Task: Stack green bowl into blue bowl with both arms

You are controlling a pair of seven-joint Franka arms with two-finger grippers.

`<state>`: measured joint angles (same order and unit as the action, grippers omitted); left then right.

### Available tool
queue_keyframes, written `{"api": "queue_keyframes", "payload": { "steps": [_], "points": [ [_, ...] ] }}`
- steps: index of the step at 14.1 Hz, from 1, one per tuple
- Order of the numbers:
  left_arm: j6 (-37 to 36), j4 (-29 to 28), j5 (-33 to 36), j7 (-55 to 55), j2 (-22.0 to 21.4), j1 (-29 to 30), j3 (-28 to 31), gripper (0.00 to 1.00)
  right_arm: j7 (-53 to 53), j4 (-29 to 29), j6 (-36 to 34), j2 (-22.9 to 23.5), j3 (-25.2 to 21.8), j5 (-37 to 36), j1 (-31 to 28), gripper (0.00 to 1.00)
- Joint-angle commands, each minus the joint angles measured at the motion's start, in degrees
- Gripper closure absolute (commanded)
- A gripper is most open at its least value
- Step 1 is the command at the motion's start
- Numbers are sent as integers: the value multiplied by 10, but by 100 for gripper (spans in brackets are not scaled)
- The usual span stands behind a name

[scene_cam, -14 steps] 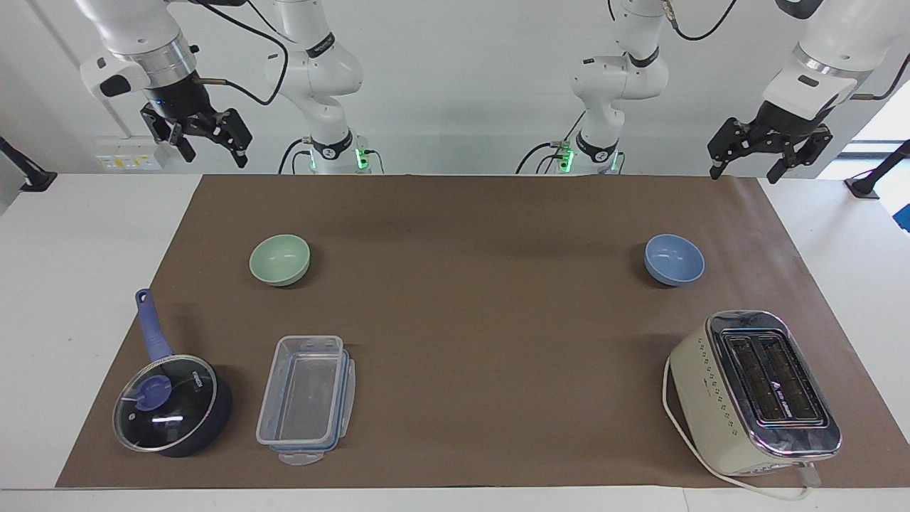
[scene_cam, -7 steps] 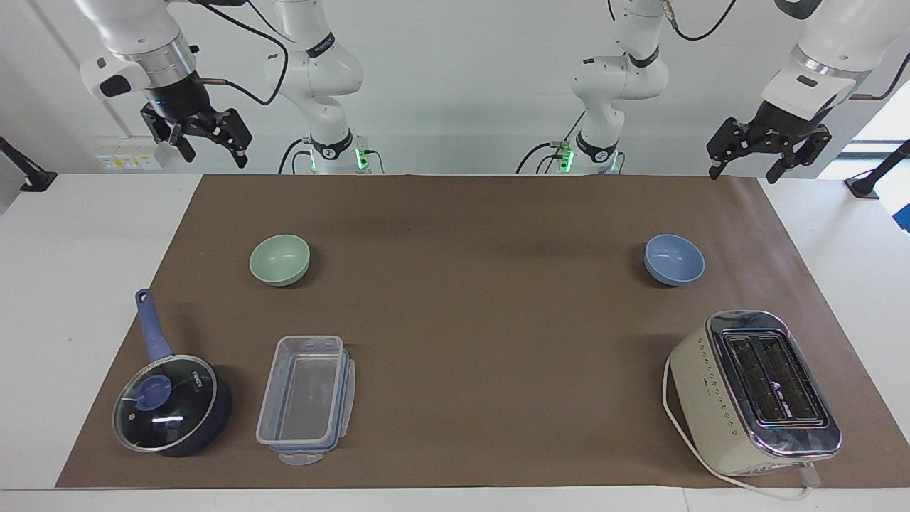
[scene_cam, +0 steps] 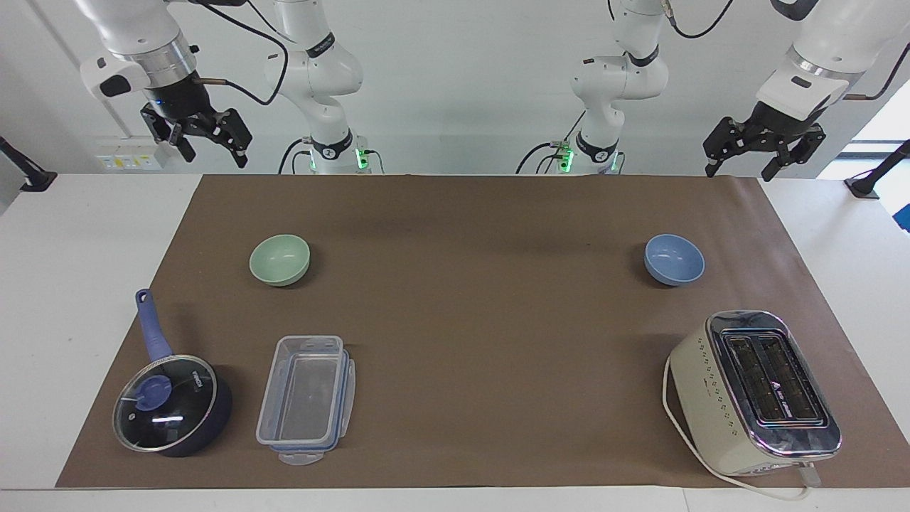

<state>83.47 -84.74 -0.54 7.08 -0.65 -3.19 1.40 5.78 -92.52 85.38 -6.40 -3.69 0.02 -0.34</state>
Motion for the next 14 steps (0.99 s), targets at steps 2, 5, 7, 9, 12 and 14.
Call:
{"api": "queue_keyframes", "payload": {
  "steps": [2,5,7,9,12,14],
  "points": [
    [47,-84,-9,31,-37,26,2,0,9,-10,0,-7,3,11,-6,0],
    [116,-174,-10,82,-67,65,2,0,9,-10,0,-7,3,11,-6,0],
    [147,-218,-18,129,-73,99,2,0,9,-10,0,-7,3,11,-6,0],
    [195,-254,-23,168,-73,129,2,0,9,-10,0,-7,3,11,-6,0],
    [256,-299,-59,190,-66,157,2,0,9,-10,0,-7,3,11,-6,0],
    [308,-345,-83,212,-51,163,2,0,9,-10,0,-7,3,11,-6,0]
  ]
}}
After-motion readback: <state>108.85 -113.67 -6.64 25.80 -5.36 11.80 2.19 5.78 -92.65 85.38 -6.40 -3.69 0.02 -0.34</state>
